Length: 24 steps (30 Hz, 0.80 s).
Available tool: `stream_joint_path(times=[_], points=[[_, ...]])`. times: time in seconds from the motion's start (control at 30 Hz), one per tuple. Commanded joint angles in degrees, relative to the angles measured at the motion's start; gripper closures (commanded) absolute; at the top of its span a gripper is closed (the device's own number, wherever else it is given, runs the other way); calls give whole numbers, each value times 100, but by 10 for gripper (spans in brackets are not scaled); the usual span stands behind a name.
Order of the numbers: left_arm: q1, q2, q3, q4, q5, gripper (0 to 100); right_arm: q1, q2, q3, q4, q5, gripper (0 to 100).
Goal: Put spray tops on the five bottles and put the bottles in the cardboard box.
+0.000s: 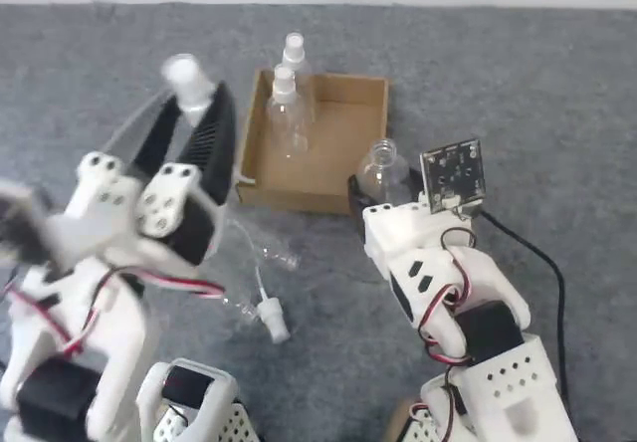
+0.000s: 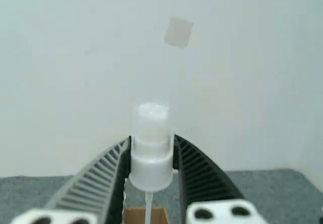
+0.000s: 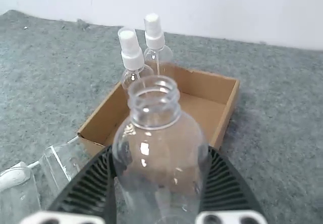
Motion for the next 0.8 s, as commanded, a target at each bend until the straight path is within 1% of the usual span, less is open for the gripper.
stream_joint_path(times=[0.0, 0.07, 0.13, 0.23, 0.37, 0.5, 0.63, 0.77], points=[[-53, -123, -48, -281, 132, 987, -31, -171, 220, -620, 158, 947], [-44, -123, -57, -378, 149, 987, -40, -171, 413, -927, 158, 947], [-44, -123, -48, -457, 343, 987, -154, -171, 536, -1103, 176, 947], [-26, -114, -48, -501, 589, 987, -444, -171, 695, -1191, 607, 947], [334, -114, -75, -501, 598, 987, -769, -171, 958, -1437, 1020, 947], [642, -88, -48, -501, 589, 987, -910, -171, 1275, -1859, 1319, 947], [703, -79, -40, -475, 589, 987, -1059, -171, 1398, -1991, 1609, 947], [721, -79, 101, -563, 607, 987, -1086, -171, 1398, -1991, 1626, 947]])
